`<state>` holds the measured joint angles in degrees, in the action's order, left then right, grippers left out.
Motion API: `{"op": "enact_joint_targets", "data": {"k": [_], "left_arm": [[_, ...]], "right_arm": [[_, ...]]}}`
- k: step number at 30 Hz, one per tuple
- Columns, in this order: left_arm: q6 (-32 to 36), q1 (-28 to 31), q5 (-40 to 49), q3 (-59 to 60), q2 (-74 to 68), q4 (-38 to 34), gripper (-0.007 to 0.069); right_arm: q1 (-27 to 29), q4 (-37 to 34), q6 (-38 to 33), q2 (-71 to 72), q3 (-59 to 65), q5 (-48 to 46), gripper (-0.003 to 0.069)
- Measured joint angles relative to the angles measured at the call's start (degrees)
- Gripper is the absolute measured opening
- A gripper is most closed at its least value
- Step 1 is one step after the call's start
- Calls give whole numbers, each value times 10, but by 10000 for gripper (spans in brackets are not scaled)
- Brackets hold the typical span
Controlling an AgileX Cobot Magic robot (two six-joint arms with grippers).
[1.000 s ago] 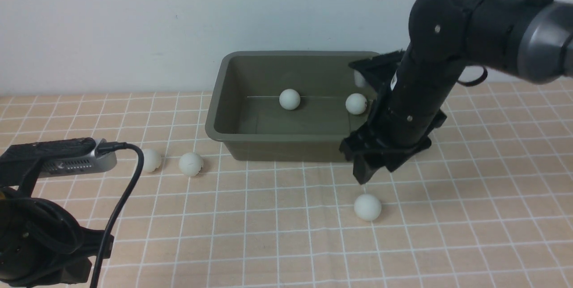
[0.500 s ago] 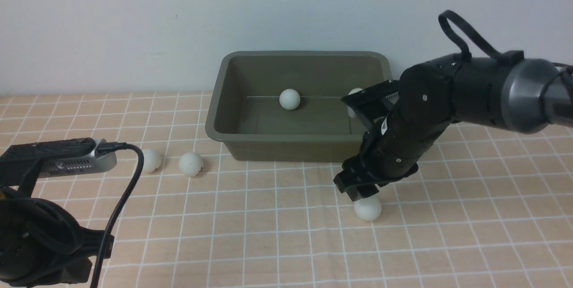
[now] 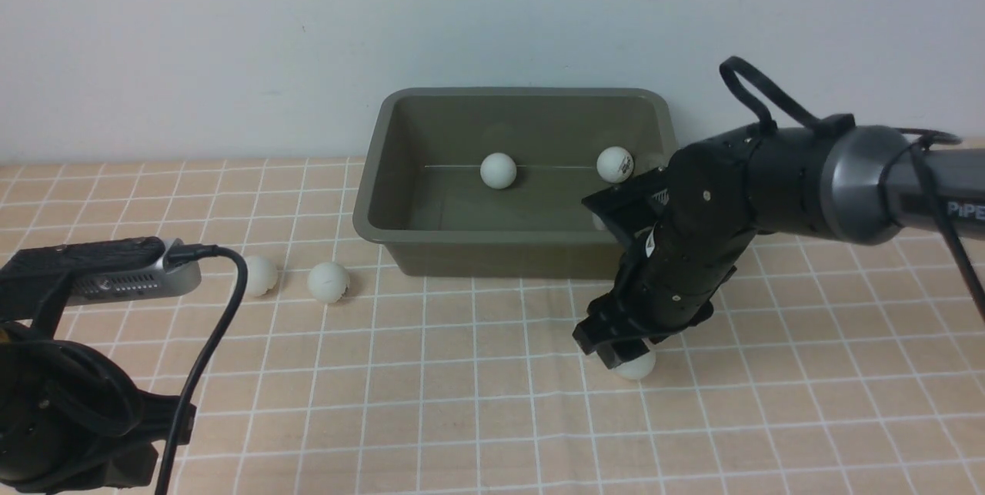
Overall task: Put the table tennis balls into the box on the light coffee tablecloth.
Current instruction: 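Reach for and grasp a ping pong ball on the table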
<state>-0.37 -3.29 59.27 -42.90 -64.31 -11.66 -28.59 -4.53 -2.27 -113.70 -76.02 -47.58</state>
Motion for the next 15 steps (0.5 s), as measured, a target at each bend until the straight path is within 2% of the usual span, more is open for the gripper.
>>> {"op": "enact_joint_targets", "data": {"k": [4,8,15], "left_arm": [[0,0,0,0,0,0,-69],[1,0,0,0,0,0,-69],[1,0,0,0,0,0,-69]], "right_arm": [[0,-1,0,0,0,0,351],[0,-1,0,0,0,-3,348],[-5,-31,-11,15,-47,-87,348]]}}
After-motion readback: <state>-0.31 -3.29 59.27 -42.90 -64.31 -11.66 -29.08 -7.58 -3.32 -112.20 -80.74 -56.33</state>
